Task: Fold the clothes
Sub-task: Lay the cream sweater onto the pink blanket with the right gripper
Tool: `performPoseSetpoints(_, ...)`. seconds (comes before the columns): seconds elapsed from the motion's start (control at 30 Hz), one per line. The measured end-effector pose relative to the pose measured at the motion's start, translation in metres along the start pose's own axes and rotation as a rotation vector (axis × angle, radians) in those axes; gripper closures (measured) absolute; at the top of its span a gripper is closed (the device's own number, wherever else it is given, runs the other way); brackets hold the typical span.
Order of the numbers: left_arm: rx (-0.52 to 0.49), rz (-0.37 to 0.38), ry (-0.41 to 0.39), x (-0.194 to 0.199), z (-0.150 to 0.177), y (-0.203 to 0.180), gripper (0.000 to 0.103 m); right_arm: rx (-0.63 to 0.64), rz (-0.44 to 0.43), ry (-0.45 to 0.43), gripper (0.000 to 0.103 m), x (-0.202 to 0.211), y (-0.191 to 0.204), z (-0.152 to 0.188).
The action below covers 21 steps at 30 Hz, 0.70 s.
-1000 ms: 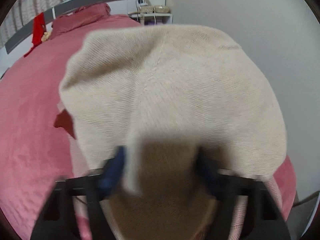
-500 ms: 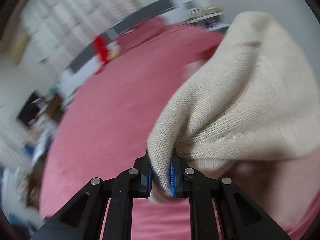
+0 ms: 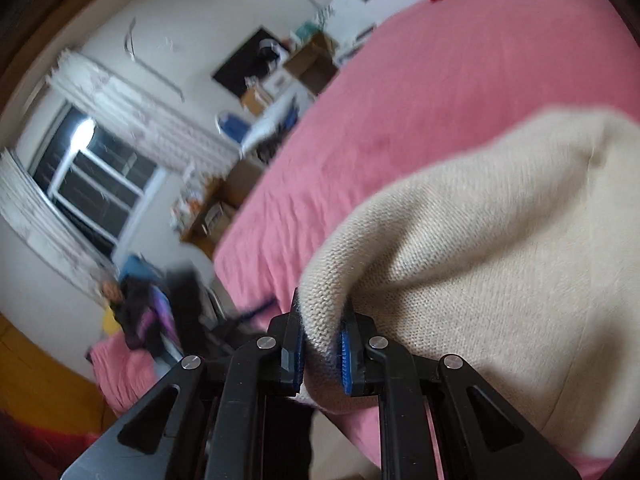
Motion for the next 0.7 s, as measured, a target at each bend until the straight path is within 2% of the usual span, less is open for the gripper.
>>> performPoseSetpoints(0.1,0.005,-0.012,-0.01,0.001,0.001,0.004,0.02,-0.034,0.059,0.053,0.087,-0.008,-0.021,0.035)
performPoseSetpoints(0.23,-0.008,-0.017,-0.023,0.002,0.003,0.0,0.02,-0.046,0.163,0.111,0.081,-0.008,-0.059,0.049)
performPoseSetpoints(0.37,-0.045,-0.009,-0.033,0.002,0.005,-0.011,0.02,0.018,0.28,0.051,0.071,0.019,-0.075,0.024)
performPoseSetpoints(0.43,-0.056,-0.007,-0.036,0.004,0.006,-0.014,0.02,0.05,0.34,0.01,0.055,0.032,-0.081,0.008)
performPoseSetpoints(0.47,-0.058,-0.007,-0.038,0.005,0.006,-0.015,0.02,0.067,0.369,-0.011,0.043,0.039,-0.084,0.001)
performPoseSetpoints(0.5,-0.058,-0.006,-0.039,0.005,0.007,-0.016,0.02,0.082,0.396,-0.035,0.04,0.047,-0.087,-0.008)
performPoseSetpoints(0.57,-0.064,0.002,-0.039,0.005,0.007,-0.016,0.02,0.106,0.452,-0.068,0.035,0.06,-0.096,-0.027)
performPoseSetpoints(0.63,-0.063,0.005,-0.039,0.005,0.007,-0.015,0.02,0.121,0.526,-0.064,0.034,0.065,-0.108,-0.044)
performPoseSetpoints(0.7,-0.064,0.007,-0.037,0.004,0.007,-0.015,0.02,0.107,0.548,-0.069,0.034,0.071,-0.117,-0.052)
Point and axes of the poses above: each gripper's, at about its wrist camera, not at the fingertips, and x roughly against the way its jaws point, y to its left, z to its underside, the point moved 9 cm from there along -x, roughly the way its jaws point, and after that the axes turned 3 degrees about x, right-handed, at the moved point
